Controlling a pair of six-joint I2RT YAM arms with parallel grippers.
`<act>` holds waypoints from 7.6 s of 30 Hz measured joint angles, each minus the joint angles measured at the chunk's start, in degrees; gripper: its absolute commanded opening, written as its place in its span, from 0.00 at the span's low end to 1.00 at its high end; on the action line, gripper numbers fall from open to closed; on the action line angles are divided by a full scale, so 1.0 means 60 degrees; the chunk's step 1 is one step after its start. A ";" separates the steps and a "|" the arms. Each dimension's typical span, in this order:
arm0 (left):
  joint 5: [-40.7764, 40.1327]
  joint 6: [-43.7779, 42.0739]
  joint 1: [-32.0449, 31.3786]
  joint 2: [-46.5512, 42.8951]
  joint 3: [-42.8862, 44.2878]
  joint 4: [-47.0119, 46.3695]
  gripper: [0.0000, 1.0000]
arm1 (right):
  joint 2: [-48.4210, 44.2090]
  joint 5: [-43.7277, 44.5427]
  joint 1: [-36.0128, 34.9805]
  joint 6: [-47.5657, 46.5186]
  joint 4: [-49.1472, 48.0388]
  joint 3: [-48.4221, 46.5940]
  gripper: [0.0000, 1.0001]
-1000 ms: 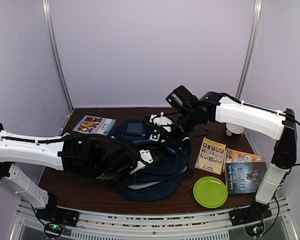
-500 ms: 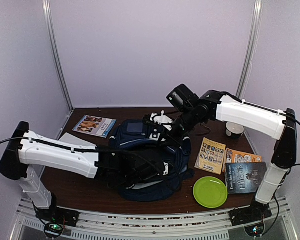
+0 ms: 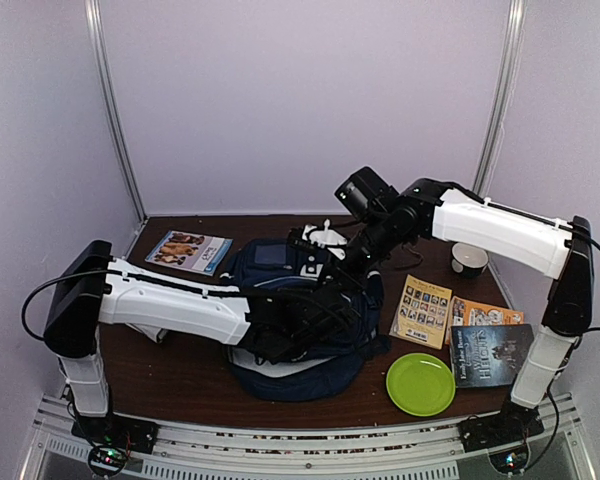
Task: Pack the student bag
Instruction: Place the pen in the upper front pocket of the bag, then put down the upper front pocket of the student bag, then move the student bag to the center of the board, then hold the student bag at the center of the board, then grab the upper front pocket of the student bag, then unzip the upper front pocket of the student bag.
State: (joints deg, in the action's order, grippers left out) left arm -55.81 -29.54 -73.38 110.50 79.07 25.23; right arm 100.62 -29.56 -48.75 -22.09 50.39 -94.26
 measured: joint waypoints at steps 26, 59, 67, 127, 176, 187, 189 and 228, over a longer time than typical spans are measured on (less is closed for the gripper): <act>0.0874 0.0499 -0.0586 -0.2663 -0.0535 0.0721 0.40 | 0.0146 -0.0018 0.0178 0.0004 -0.0117 -0.0189 0.00; 0.6277 0.8335 0.2721 -0.7588 -0.4976 0.1271 0.38 | 0.0656 0.1246 -0.0229 -0.0882 -0.1300 0.2186 0.47; 0.7195 0.9275 0.2743 -0.6856 -0.5686 0.0095 0.41 | -0.1268 0.2718 -0.0321 -0.1774 -0.1497 0.4302 0.79; 0.9854 1.0932 0.5854 -0.3512 -0.5799 -0.5304 0.00 | 0.3457 0.2197 -0.1388 0.3005 -0.2167 -0.1413 0.38; 1.1267 1.2302 0.5931 -0.1909 -0.6492 -0.7712 0.00 | 0.4674 0.4328 -0.1894 0.3741 -0.1956 -0.2051 0.24; 1.1384 1.2389 0.6011 -0.1902 -0.6506 -0.7745 0.00 | 0.4459 0.4663 -0.1891 0.3486 -0.2288 -0.1665 0.04; 1.1424 1.2393 0.6025 -0.1898 -0.6506 -0.7770 0.00 | 0.4324 0.4681 -0.1876 0.3461 -0.2208 -0.1530 0.02; 1.1679 1.2480 0.6178 -0.1690 -0.6517 -0.8076 0.00 | 0.4156 0.4116 -0.1647 0.3679 -0.1741 -0.1264 0.00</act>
State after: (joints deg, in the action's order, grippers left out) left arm 14.26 45.34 -36.32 100.36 39.97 -23.22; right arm 125.56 -4.86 -58.63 -0.01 39.94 -101.84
